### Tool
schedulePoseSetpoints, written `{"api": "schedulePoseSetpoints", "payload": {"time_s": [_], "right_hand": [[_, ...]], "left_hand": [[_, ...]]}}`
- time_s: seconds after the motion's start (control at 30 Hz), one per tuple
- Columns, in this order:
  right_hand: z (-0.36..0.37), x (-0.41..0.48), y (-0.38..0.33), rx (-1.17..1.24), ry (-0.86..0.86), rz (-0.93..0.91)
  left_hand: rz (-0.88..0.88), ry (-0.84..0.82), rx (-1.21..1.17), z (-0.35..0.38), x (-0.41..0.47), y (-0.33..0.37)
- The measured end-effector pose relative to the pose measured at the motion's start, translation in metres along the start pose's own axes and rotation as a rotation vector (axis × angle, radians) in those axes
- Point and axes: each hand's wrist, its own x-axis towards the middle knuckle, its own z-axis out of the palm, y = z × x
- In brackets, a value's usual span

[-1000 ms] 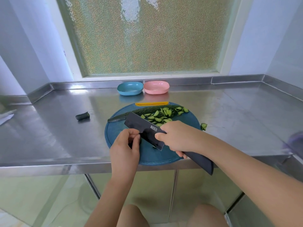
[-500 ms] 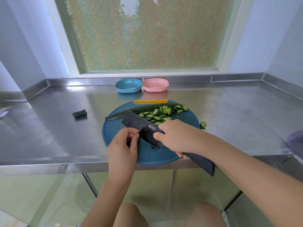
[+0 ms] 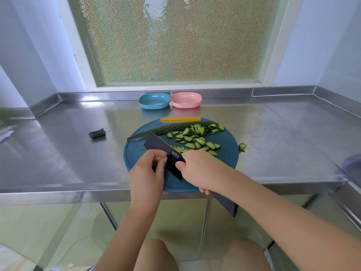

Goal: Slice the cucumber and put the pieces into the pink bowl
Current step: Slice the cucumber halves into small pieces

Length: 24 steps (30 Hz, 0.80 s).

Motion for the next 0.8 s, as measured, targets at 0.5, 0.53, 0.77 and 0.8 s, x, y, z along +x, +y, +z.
{"api": "schedulePoseSetpoints", "payload": {"time_s": [0.5,0.53,0.77,0.8], "right_hand": [[-0.018,-0.008,0.016,0.1,0.028,-0.022],[-0.018,-0.008,0.016,0.108,0.025,-0.027],[-0.018,-0.009,0.01,0.119,-0.002,-0.039],[-0.018,-0.009,0.01,0.119,-0.009,-0.036]], "left_hand": [[-0.016,0.011,-0.014,-0.007,-0.012,-0.004],[-0.024,0.01,-0.014,-0.007,-0.012,-0.005],[-0.022,0.003,-0.014,-0.007,-0.012,-0.004],[-0.018,0.004,-0.011,-0.007,-0.012,-0.004]]}}
